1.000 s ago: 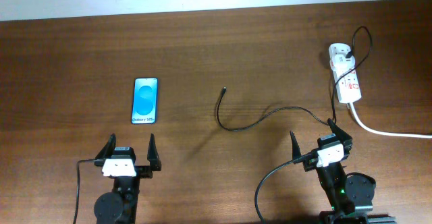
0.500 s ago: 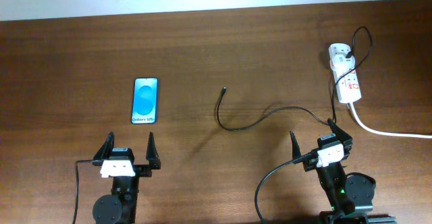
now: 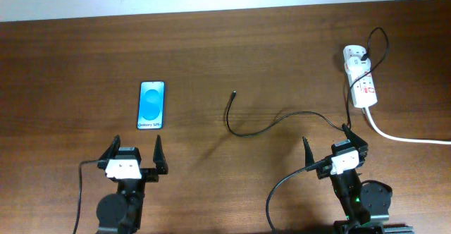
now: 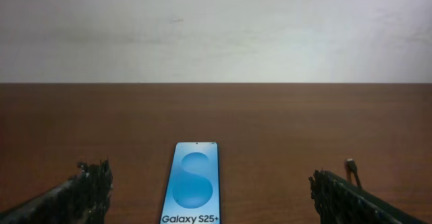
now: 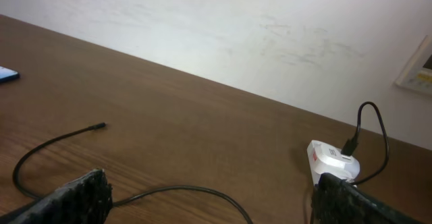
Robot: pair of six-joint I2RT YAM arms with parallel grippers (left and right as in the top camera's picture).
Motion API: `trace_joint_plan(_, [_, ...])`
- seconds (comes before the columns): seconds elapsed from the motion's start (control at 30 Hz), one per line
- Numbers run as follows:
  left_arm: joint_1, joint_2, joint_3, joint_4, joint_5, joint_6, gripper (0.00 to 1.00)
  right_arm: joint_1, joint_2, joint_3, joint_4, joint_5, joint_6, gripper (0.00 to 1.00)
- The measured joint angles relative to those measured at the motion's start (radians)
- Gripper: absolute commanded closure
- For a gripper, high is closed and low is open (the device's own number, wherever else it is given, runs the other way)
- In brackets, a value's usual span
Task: Plug charger to phone and switch on socket
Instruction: 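Move the left gripper forward over the blue phone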
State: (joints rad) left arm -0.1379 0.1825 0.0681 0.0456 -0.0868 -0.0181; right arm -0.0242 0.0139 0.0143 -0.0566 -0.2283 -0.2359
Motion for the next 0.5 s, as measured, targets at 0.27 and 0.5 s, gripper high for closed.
trace_joint_plan(0.27, [0.0,0.242,0.133,0.002,0.005,0.043,0.01,0.0,0.0,0.0,0.0,0.0,0.0,0.01])
trace_joint_plan(0.5, [0.0,0.449,0.279,-0.009,0.028,0.057,0.01,0.0,0.0,0.0,0.0,0.0,0.0,0.01])
